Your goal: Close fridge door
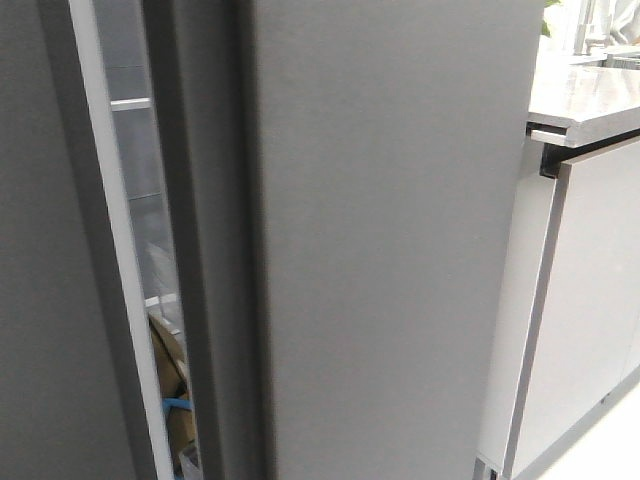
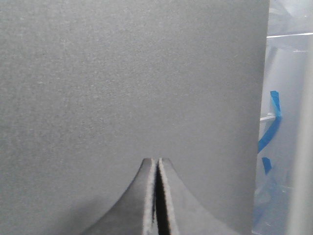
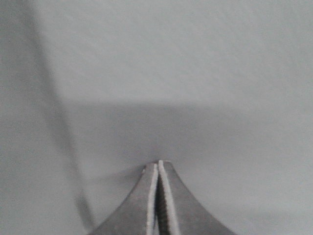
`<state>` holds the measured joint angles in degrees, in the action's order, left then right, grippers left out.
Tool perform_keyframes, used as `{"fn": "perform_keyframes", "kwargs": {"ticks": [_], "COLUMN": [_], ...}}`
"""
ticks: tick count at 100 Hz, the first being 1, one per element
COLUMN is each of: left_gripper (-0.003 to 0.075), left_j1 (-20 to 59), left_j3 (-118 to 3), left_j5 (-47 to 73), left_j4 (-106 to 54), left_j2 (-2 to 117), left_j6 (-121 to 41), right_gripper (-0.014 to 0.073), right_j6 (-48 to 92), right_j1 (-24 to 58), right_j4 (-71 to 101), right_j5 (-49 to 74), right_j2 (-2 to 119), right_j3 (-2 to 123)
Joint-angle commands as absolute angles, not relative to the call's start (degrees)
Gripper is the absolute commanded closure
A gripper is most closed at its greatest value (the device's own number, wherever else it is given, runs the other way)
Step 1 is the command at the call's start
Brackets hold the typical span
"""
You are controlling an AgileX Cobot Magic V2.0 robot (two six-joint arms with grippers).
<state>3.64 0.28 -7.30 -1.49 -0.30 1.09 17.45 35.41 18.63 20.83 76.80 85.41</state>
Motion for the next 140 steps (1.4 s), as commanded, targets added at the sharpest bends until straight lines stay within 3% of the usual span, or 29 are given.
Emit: {"fn": "perform_keyframes", "kwargs": {"ticks": [1,39,68,114,140], "left_gripper": [0.074,0.074,0.074,0.074,0.074], "left_j1": [4.0,4.0,4.0,4.0,4.0], "left_j3": [2.3,2.3,2.3,2.3,2.3], "left_j5": [-11.5,-11.5,-11.5,-11.5,-11.5], "left_j4": [-1.7,-1.7,-1.7,-1.7,-1.7], "left_j2": [-0.9,-0.9,-0.9,-0.9,-0.9], "left_j6": [1.3,1.3,1.3,1.3,1.3], "right_gripper": [0.0638,0.0638,0.0638,0.0638,0.0638], "right_j6": [18.7,18.8,18.8,18.8,9.1], "right_j1": [35.4,35.4,34.7,30.4,30.4], "right_j4": [19.1,19.1,17.5,12.0,-1.7], "right_j5": [14.0,14.1,15.0,30.0,33.7], "right_j2": [80.0,94.6,98.2,85.5,70.5], "right_j3": [89.7,102.9,105.9,105.5,95.6]}}
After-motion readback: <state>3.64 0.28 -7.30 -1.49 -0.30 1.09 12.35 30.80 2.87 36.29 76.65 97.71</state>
